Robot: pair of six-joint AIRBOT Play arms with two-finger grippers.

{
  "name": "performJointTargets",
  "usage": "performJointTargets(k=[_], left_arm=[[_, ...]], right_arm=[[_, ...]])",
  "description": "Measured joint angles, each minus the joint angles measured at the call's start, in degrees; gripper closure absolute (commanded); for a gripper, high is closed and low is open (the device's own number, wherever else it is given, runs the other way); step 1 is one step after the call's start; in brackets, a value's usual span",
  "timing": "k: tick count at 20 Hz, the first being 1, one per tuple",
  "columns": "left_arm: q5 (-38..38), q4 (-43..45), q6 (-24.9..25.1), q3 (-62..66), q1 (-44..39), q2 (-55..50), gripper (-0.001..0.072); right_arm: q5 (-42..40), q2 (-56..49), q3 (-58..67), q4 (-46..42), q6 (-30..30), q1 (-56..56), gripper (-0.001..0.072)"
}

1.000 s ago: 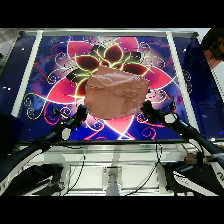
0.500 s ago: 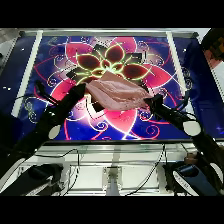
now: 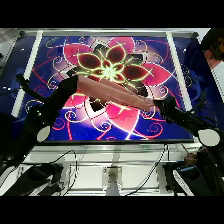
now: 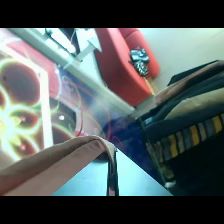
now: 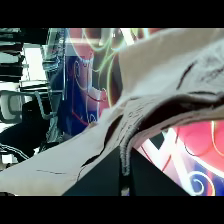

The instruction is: Fold the clothes and pants, and hang the long-sleeved shirts on hangers.

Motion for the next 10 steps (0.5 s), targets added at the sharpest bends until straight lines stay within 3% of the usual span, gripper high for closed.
performJointTargets(k=[5, 10], left_arm=[[1.46, 1.40, 0.35, 7.72, 0.11, -4.76, 0.0699], [2.25, 3.74, 0.39, 25.59, 0.87, -16.24, 0.0699]], right_arm=[[-4.00, -9.51, 10.73, -1.70, -3.93, -0.46, 0.0686], [-10.97, -23.65, 25.53, -1.88, -7.91, -0.48, 0.0686]])
